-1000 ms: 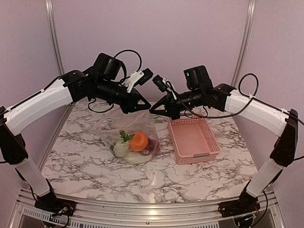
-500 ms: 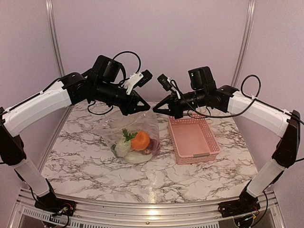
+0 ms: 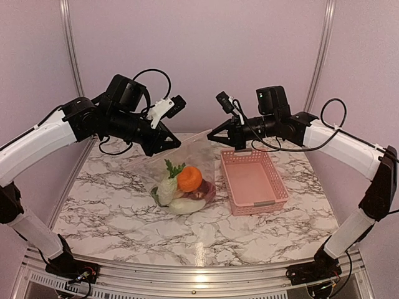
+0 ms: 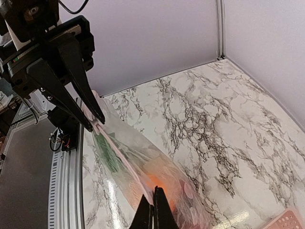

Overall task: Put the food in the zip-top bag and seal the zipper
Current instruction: Zip the zipper of the food storage bag, then pass from the right arm to the left, then place the zipper food storage bag at the center of the board.

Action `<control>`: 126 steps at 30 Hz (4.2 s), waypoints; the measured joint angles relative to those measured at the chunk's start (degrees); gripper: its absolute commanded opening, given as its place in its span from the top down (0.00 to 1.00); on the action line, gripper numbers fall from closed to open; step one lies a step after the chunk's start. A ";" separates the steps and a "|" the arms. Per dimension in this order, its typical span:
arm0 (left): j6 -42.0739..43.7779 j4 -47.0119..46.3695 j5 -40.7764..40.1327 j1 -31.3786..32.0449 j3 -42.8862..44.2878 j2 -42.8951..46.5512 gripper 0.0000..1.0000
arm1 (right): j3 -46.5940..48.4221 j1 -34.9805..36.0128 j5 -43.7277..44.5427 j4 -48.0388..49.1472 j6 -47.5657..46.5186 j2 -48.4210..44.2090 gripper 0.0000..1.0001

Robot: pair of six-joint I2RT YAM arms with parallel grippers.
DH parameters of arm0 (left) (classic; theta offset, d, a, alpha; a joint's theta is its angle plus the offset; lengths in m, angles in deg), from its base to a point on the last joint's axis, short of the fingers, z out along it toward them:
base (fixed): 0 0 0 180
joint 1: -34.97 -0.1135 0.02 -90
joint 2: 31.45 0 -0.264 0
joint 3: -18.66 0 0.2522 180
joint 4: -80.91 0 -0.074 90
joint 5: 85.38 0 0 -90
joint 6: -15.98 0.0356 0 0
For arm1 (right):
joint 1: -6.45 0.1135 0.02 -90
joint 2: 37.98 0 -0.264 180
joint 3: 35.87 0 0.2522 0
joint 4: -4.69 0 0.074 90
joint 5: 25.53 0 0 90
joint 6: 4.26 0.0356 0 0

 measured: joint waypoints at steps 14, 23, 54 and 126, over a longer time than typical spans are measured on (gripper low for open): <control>-0.11 2.21 -2.60 -0.76 -8.04 7.04 1.00 | -1.73 -5.05 0.20 1.01 0.90 0.00 1.00; -0.92 2.84 -3.52 -1.09 -11.39 10.34 1.00 | -1.88 -5.62 1.18 1.14 1.73 0.00 1.00; -2.16 5.53 -6.93 -1.90 -16.20 16.24 1.00 | -1.86 -6.03 1.81 2.40 3.04 0.96 1.00; -13.92 2.60 -1.86 -5.46 0.98 -4.33 0.01 | -6.80 -15.39 43.08 -3.23 19.89 -10.08 0.01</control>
